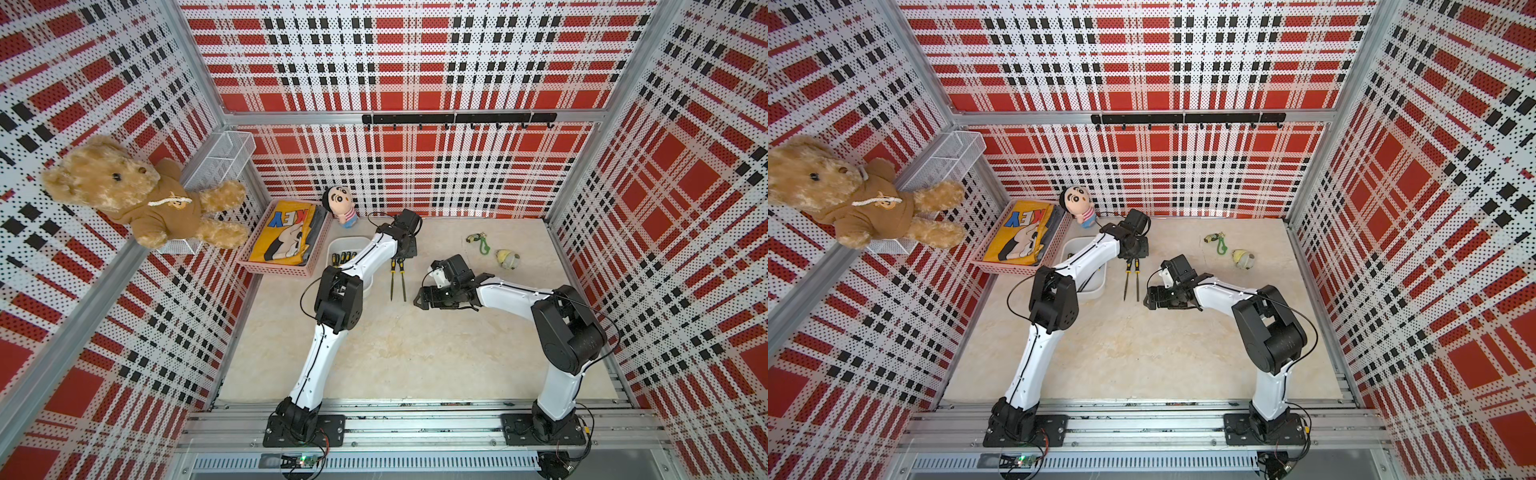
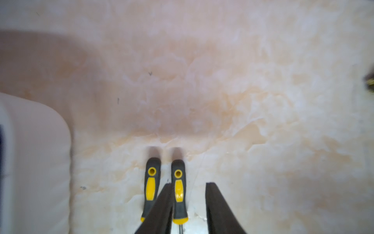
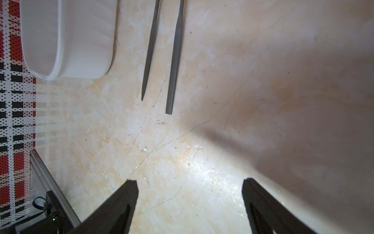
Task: Take the file tool out of the storage box
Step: Place the file tool at the center of the board, then pick up the file tool from the storage box.
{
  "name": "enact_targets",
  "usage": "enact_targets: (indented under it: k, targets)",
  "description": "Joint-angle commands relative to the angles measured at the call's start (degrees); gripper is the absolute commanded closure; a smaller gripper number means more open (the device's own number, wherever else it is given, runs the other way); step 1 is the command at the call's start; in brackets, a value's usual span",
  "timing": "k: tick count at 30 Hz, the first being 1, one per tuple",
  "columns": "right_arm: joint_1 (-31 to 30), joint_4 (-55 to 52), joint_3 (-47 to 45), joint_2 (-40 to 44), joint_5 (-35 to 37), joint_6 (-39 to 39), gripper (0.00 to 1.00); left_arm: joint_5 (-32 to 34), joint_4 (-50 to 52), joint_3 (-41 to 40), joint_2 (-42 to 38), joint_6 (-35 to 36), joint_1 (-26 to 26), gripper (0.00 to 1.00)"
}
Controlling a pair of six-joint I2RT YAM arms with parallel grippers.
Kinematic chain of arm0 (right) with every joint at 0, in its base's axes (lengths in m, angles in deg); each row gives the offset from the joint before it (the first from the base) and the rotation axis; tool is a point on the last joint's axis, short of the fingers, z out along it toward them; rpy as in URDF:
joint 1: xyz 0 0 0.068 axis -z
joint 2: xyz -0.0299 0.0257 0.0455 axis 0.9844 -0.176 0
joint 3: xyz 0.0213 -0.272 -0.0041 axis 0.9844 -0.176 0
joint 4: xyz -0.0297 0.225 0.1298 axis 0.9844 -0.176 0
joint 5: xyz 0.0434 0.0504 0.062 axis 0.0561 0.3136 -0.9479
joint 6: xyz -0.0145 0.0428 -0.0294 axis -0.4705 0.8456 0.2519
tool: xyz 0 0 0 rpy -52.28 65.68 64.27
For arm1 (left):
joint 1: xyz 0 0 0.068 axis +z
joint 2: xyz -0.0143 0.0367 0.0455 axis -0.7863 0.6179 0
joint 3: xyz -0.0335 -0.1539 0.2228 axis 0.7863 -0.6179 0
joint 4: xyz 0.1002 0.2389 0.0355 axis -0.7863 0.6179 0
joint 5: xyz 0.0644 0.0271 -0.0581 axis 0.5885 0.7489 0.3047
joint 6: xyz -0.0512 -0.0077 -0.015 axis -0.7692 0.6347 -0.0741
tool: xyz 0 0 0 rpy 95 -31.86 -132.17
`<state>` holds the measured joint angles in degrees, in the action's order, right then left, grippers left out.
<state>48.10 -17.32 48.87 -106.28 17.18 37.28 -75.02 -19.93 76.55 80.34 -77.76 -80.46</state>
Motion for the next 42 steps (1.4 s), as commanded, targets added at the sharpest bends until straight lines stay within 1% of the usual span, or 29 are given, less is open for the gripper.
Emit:
enact_targets:
  k: [1, 4, 9, 14, 16, 17, 18, 21, 25, 30, 37, 42]
  targets:
    - [-0.7, 0.1, 1.2, 0.2, 0.1, -0.6, 0.11, -0.4, -1.1, 1.4, -7.3, -0.1, 0.5, 0.66]
    - [-1.2, -0.2, 1.8, -0.1, 0.3, -0.8, 0.11, -0.7, -1.2, -3.9, -10.0, 0.2, 2.9, 0.66]
    - [-1.5, -0.5, 2.1, -0.4, 0.5, -1.1, 0.11, 1.9, -1.7, -14.5, -14.0, 2.1, 8.2, 0.66]
    - [-1.6, -0.5, 2.6, -1.0, 0.2, -1.1, 0.12, 3.2, -2.8, -19.6, -15.5, 3.4, 13.1, 0.66]
    - [-1.6, -0.6, 2.8, -1.3, 0.2, -1.2, 0.12, 4.0, -2.8, -20.3, -15.2, 3.4, 14.0, 0.66]
    - [-1.7, -0.7, 2.9, -1.4, 0.2, -1.2, 0.12, 4.6, -2.7, -20.6, -15.0, 3.1, 16.3, 0.66]
    - [-1.7, -0.7, 3.0, -1.5, 0.2, -1.1, 0.12, 5.3, -2.8, -20.6, -14.6, 2.8, 17.1, 0.66]
    - [-1.7, -0.9, 3.3, -1.8, 0.0, -1.2, 0.12, 6.5, -2.7, -20.3, -12.8, 2.5, 18.3, 0.66]
    - [-1.7, -1.1, 3.7, -2.5, -0.3, -1.3, 0.12, 7.5, -2.1, -18.8, -9.3, 2.6, 18.4, 0.66]
    - [-1.7, -1.3, 4.0, -2.9, -0.4, -1.3, 0.12, 9.7, -1.5, -18.8, -6.5, 1.8, 18.4, 0.67]
    - [-1.8, -1.2, 4.1, -3.4, -0.5, -1.3, 0.12, 12.8, -1.2, -19.2, -5.8, 0.8, 18.5, 0.67]
    - [-1.8, -1.1, 4.1, -3.9, -0.6, -1.3, 0.12, 13.2, -1.2, -19.4, -5.1, 0.4, 18.8, 0.67]
